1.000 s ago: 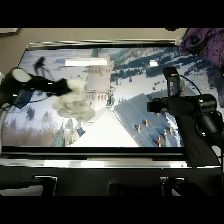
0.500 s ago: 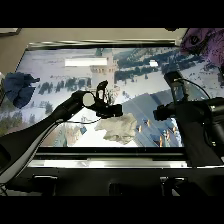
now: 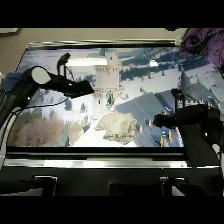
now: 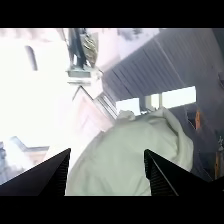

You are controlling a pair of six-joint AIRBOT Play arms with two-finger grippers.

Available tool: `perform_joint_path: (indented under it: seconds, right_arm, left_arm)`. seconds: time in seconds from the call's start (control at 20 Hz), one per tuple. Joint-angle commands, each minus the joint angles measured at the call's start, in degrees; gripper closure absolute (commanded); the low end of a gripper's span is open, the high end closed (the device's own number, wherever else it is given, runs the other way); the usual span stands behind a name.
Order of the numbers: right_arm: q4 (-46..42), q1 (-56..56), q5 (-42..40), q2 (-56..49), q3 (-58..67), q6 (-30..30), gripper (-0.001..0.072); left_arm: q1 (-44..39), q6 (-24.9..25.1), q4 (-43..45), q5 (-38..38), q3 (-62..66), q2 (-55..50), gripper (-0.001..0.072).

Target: Fold the clothes and pants, and hang the long-sleeved shirts on hangers.

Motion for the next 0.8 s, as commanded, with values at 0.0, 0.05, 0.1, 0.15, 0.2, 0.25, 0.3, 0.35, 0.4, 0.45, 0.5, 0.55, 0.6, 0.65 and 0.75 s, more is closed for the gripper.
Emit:
perform_joint_path:
  seconds: [0.0,0.05,0.1,0.15,0.2,0.25,0.3,0.35,0.4,0.45,0.5,0.55,0.6,0.65,0.75]
  right_arm:
    - [21.4,-2.9,-3.1,-6.2,-6.3,-9.2,0.029]
    - [22.7,-1.5,-1.9,-7.6,-7.5,-10.4,0.029]
    - [22.7,0.2,-0.8,-8.9,-8.0,-10.9,0.029]
    - [23.2,2.1,0.4,-10.1,-8.1,-11.1,0.0289]
    - [23.8,3.8,1.7,-10.9,-8.1,-11.5,0.0288]
    - [24.3,5.5,3.3,-11.5,-8.1,-11.5,0.0276]
    - [24.9,7.1,5.0,-12.0,-8.1,-11.5,0.0263]
    - [25.2,8.4,6.4,-12.6,-8.1,-11.1,0.0263]
    - [25.2,9.4,7.3,-13.3,-8.1,-10.6,0.0263]
    - [25.2,10.1,7.8,-14.3,-8.1,-10.6,0.0263]
    - [25.3,10.4,8.0,-15.2,-8.1,-10.6,0.0263]
    - [25.6,10.4,8.1,-16.2,-8.1,-10.7,0.0265]
    - [25.6,10.4,9.0,-16.6,-8.1,-10.8,0.0289]
    - [25.6,10.4,10.4,-16.8,-8.1,-10.9,0.0329]
    - [25.9,10.4,13.4,-16.8,-8.1,-10.9,0.0431]
  left_arm:
    - [5.6,2.1,-0.1,-1.4,0.1,0.9,0.0175]
    - [6.2,2.1,-0.1,-1.4,0.1,0.9,0.0175]
    - [6.6,2.1,-0.1,-1.4,0.1,0.9,0.0176]
    - [6.8,2.1,-0.1,-1.4,0.1,0.9,0.0176]
    - [6.8,2.1,-0.1,-1.4,0.1,0.9,0.0176]
    - [6.8,2.1,-0.2,-1.4,0.1,0.9,0.0176]
    - [6.8,2.1,-0.1,-1.4,0.1,0.9,0.0175]
    - [6.9,1.6,-0.1,-1.4,0.1,0.9,0.0174]
    - [7.1,-0.5,-0.1,-1.4,0.1,0.9,0.0171]
    - [7.4,-2.8,0.0,-1.4,0.1,0.9,0.0153]
    - [7.7,-3.9,0.0,-1.4,0.1,0.9,0.0153]
    - [8.2,-4.0,-0.1,-1.6,0.1,0.9,0.0154]
    - [8.8,-3.9,-0.1,-2.1,0.1,0.9,0.0154]
    - [9.5,-3.9,-0.1,-2.7,0.1,0.9,0.0154]
    - [11.2,-2.9,-0.1,-3.8,0.0,0.9,0.0153]
